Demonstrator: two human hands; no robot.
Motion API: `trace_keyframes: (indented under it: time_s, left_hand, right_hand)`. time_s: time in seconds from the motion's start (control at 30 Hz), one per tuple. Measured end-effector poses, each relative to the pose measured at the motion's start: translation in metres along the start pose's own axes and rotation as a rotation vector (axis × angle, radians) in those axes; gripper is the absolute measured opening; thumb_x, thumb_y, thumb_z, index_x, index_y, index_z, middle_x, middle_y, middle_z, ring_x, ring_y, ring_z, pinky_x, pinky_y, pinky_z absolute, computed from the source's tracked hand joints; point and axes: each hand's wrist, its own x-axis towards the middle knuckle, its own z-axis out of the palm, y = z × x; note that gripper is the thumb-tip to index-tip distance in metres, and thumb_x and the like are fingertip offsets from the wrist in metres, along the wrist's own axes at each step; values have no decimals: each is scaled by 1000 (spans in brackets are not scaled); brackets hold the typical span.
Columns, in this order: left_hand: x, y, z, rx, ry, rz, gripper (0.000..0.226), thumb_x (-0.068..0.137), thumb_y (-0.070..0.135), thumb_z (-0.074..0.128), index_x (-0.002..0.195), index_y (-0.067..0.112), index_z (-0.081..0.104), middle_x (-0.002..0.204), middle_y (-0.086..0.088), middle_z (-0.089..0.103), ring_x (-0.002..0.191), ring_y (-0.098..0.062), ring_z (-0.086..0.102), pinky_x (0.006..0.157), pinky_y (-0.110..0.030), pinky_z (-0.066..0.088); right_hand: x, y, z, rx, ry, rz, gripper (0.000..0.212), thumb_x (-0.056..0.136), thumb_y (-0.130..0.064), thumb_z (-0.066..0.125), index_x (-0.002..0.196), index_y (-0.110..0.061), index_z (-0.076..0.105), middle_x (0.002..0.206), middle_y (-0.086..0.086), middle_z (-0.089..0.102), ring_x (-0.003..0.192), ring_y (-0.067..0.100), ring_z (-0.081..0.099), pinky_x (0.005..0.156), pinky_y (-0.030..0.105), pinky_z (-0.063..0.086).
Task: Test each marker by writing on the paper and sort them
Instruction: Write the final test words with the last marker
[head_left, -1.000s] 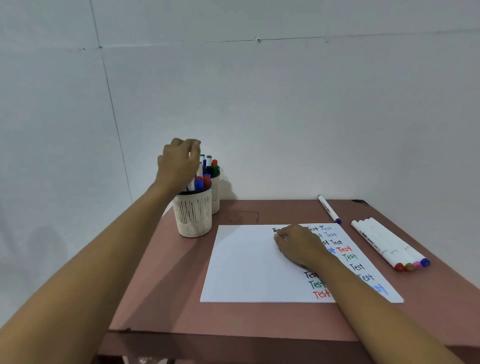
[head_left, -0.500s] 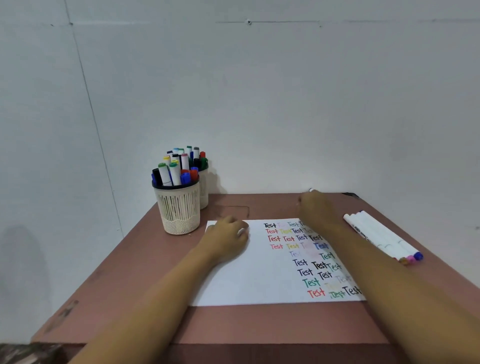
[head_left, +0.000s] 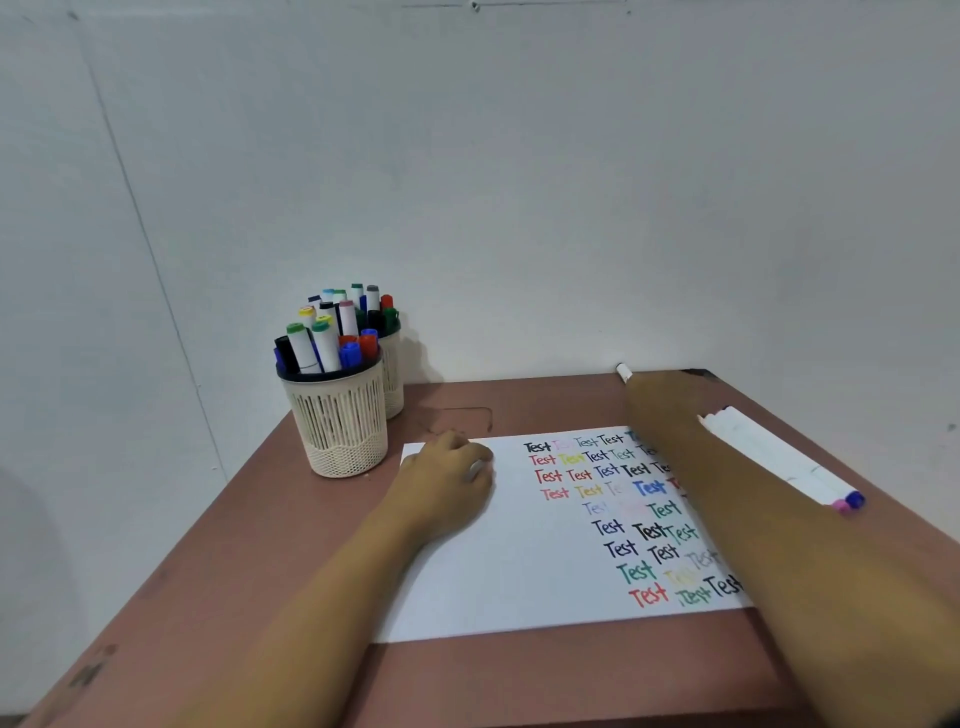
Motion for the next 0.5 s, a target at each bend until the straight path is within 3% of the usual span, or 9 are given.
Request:
trace_keyframes:
  time_s: [0.1, 0.2, 0.3, 0.4, 0.5]
  left_hand:
    - [0, 0, -2, -6, -19, -7, 27, 95, 30, 46, 118, 28, 60, 126, 3, 50, 123, -13, 43, 102, -35, 36]
    - [0, 2, -5, -23, -36, -17, 27, 95, 31, 46, 117, 29, 60, 125, 4, 51, 121, -14, 46, 101, -34, 36]
    - [0, 5, -11, -30, -25, -14, 29, 96, 31, 45, 121, 25, 60, 123, 2, 52, 118, -16, 49, 99, -31, 37]
    - [1, 8, -16, -77, 53, 21, 29, 96, 26, 46, 120, 20, 61, 121, 0, 54, 115, -17, 50, 97, -32, 39]
    - [-1, 18, -20, -183, 107, 51, 22, 96, 19, 48, 107, 10, 65, 113, -4, 60, 107, -17, 53, 86, -23, 36]
  right_hand:
    - [-2, -3, 2, 50, 76, -29, 66, 90, -4, 48, 151, -17, 24, 67, -4, 41, 70, 15, 48, 69, 27, 35]
    - [-8, -9, 1, 110, 176, -30, 33, 94, -1, 45, 125, -9, 54, 97, 5, 64, 91, 23, 62, 71, 29, 39]
    - [-13, -19, -5, 440, 181, 28, 21, 93, -3, 46, 103, -2, 64, 95, 12, 66, 80, 26, 60, 62, 29, 38]
    - [-29, -30, -25, 800, 114, -1, 24, 92, -8, 51, 105, -6, 70, 87, 9, 67, 71, 21, 57, 51, 24, 36]
    - [-63, -36, -44, 1136, 25, -55, 20, 90, -9, 55, 101, -9, 72, 82, 4, 63, 62, 12, 50, 51, 22, 36]
